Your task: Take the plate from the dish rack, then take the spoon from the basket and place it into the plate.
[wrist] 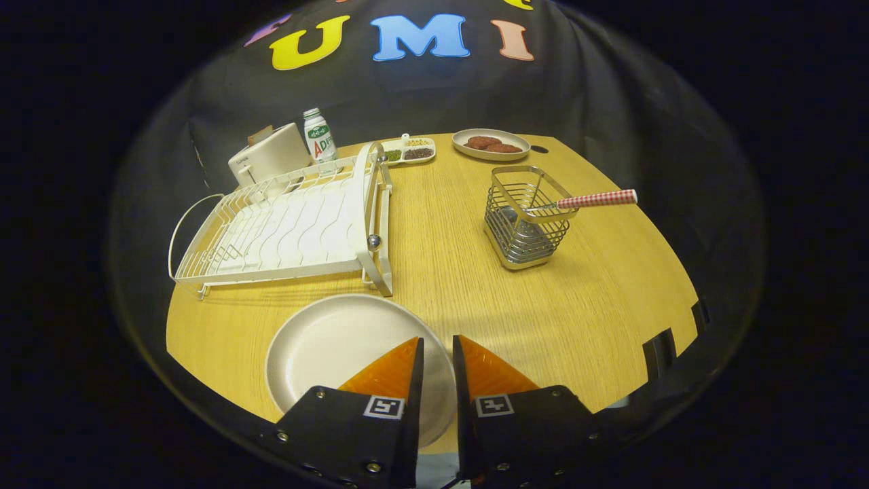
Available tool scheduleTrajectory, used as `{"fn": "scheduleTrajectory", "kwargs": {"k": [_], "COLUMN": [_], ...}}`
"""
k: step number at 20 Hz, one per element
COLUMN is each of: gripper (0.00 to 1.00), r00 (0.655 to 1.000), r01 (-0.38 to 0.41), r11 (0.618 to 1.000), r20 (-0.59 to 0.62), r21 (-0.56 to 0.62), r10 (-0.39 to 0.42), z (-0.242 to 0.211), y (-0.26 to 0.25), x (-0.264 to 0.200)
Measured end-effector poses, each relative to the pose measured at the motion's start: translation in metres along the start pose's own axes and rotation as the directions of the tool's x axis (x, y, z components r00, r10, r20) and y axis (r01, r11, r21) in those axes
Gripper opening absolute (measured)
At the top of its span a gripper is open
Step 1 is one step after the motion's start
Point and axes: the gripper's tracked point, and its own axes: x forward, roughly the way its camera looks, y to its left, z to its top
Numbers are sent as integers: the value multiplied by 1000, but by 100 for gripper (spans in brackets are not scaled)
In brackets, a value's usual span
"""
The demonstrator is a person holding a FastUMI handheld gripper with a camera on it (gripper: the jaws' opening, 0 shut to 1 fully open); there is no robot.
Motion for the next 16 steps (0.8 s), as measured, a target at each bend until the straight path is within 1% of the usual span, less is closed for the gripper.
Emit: {"fn": "scheduleTrajectory", "kwargs": {"k": [14,16], "gripper": [24,24], "r00": [996,992], "r01": [60,94], "r11": [998,996], "r20": [67,83], "r21": [11,11], "r10": [-60,-94], "z": [33,41], "y": [-32,-48], "x": [-6,-9]}}
